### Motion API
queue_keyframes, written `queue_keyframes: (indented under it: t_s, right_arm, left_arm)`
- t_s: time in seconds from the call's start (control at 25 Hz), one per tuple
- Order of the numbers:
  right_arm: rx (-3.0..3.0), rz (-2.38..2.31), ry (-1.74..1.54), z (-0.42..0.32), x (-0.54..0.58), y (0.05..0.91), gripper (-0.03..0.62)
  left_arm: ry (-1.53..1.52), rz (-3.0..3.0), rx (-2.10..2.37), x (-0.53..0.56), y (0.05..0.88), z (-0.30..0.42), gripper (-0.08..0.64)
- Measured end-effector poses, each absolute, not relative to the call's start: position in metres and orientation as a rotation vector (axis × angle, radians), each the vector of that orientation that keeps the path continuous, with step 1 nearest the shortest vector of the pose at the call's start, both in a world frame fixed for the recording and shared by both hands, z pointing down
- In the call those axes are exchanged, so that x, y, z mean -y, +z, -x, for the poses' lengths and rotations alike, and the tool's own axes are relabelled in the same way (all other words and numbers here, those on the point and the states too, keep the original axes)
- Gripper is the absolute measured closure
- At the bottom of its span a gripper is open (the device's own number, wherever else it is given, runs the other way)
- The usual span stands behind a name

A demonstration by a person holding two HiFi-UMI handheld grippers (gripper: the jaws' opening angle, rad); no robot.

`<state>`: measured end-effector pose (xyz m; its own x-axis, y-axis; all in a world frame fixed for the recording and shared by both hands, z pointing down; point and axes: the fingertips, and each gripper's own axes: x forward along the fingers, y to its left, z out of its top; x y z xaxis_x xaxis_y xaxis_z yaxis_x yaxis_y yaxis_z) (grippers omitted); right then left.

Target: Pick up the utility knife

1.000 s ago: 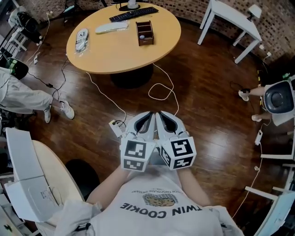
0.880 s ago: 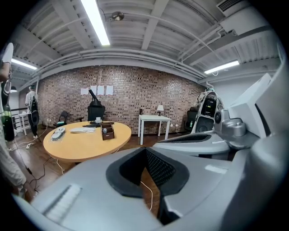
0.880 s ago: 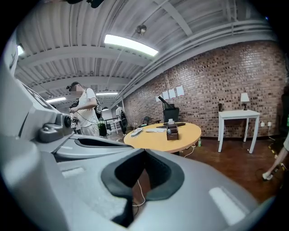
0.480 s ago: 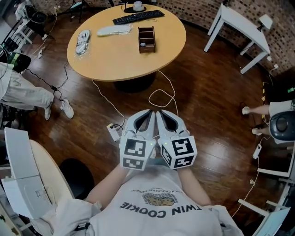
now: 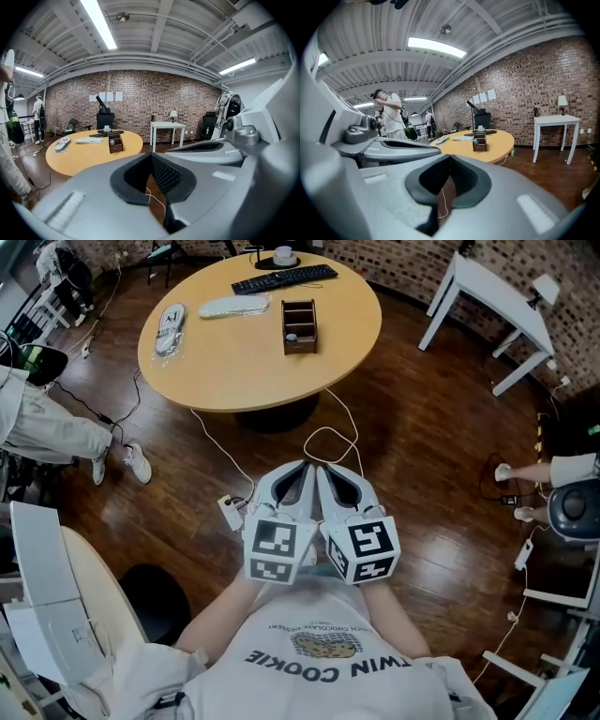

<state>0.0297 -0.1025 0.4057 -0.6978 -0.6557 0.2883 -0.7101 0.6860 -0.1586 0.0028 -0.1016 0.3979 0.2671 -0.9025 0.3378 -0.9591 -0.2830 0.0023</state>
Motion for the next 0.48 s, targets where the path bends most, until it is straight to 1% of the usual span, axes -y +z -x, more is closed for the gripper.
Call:
queue_keyframes:
  t_s: [0.48]
  right_arm:
    - [2.68, -1.123, 0.371, -0.014, 0.151, 0.411, 0.591]
  left_arm:
    - [0.394, -2.331, 1.713, 0.15, 0.41, 0.012, 0.554]
